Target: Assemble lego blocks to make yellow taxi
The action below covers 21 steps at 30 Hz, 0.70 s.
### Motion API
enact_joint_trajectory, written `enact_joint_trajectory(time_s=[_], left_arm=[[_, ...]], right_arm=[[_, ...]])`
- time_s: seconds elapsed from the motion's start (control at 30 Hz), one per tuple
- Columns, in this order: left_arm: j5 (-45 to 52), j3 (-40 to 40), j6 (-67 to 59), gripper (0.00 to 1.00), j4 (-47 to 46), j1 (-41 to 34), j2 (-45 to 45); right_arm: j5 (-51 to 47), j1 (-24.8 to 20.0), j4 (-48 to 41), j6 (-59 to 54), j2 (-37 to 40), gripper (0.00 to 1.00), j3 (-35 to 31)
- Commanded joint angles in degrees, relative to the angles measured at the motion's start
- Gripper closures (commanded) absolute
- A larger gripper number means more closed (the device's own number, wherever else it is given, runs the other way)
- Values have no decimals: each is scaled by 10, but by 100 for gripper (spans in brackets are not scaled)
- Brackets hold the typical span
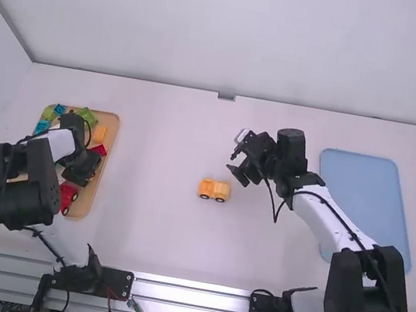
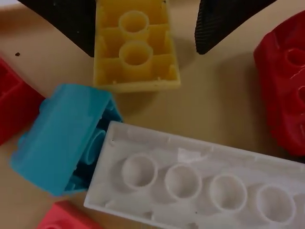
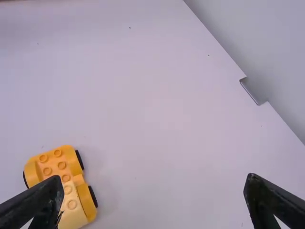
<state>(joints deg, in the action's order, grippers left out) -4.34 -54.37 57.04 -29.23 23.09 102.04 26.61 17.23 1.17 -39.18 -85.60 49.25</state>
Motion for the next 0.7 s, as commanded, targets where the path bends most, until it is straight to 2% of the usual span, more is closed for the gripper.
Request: enact_joint_trajectory(time_s=[0.0, 0.4, 0.6, 0.67], left_arm=[[-8, 5, 2, 49, -4, 0, 1], [-6, 24, 2, 60, 19, -2, 1], [-6, 24, 2, 61, 17, -2, 1], [0, 24, 2, 66, 19, -3, 1]], right_arm=[[-1, 0, -1, 3, 4, 1, 5], [-1, 0, -1, 4, 4, 1, 5], [-1, 0, 0, 4, 4, 1, 5], [-1, 0, 0, 4, 4, 1, 5]])
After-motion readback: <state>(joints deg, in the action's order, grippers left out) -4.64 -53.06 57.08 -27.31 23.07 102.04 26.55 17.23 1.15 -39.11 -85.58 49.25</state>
